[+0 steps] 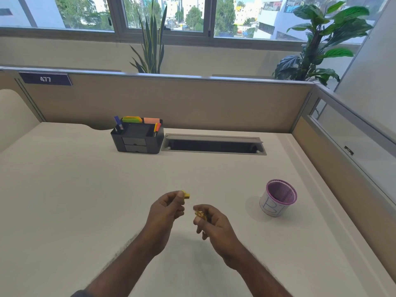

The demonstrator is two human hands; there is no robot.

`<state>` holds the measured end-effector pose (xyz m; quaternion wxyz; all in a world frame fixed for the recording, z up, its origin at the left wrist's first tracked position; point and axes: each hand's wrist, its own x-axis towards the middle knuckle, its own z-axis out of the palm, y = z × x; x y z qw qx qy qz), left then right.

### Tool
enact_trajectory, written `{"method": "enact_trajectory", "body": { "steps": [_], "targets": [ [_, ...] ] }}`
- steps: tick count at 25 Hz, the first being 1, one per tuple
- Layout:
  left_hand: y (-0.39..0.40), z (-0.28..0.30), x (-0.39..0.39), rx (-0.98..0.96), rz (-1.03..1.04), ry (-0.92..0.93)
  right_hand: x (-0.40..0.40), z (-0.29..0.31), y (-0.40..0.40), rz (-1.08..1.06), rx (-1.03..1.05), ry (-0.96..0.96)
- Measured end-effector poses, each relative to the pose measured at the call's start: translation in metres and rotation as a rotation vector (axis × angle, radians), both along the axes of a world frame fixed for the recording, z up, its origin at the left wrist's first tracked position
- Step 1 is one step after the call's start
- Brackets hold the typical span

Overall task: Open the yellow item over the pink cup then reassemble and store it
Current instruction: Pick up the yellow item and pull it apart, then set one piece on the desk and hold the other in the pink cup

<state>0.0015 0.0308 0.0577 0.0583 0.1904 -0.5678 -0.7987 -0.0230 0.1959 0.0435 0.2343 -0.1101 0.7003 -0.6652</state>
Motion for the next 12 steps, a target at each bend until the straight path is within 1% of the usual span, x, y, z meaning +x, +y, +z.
{"method": "enact_trajectory", "body": {
  "steps": [4, 6, 8, 12],
  "targets": [
    [-0.007, -0.019, 0.001, 0.061, -0.009, -0.035, -0.001, -0.01, 0.003, -0.037, -0.012, -0.029],
    [-0.012, -0.031, 0.0, 0.052, 0.0, -0.068, -0.003, -0.014, 0.004, -0.057, -0.017, -0.041],
    [-0.017, -0.044, -0.001, -0.044, -0.01, -0.104, -0.005, -0.018, 0.004, -0.074, -0.003, -0.046],
    [-0.03, -0.07, 0.002, -0.315, -0.03, -0.177, -0.006, -0.025, 0.005, -0.098, 0.06, -0.05]
  ]
}}
